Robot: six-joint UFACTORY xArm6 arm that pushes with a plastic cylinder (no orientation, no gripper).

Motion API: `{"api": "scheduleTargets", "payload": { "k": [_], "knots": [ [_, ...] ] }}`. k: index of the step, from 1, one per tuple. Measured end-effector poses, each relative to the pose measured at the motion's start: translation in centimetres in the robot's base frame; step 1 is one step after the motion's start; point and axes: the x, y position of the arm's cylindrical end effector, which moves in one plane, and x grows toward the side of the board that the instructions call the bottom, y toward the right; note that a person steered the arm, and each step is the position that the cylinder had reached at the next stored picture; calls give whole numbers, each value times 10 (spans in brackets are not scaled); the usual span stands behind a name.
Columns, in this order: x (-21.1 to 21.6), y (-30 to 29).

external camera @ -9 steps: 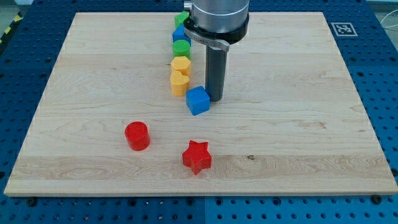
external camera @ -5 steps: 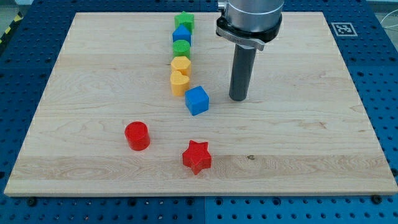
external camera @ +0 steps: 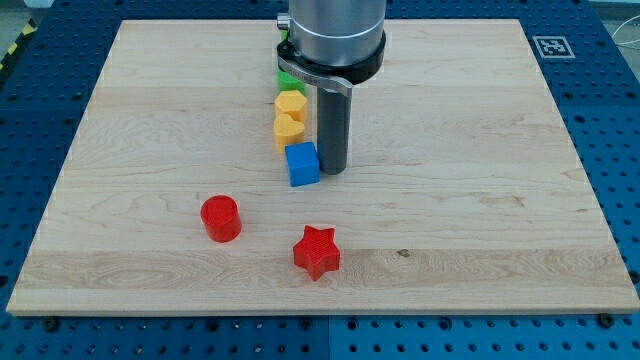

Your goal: Move the blue cube a bit left

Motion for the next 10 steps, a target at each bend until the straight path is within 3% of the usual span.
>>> {"api": "scheduleTargets", "payload": {
  "k": [10],
  "knots": [
    [-1,-10]
  ]
}}
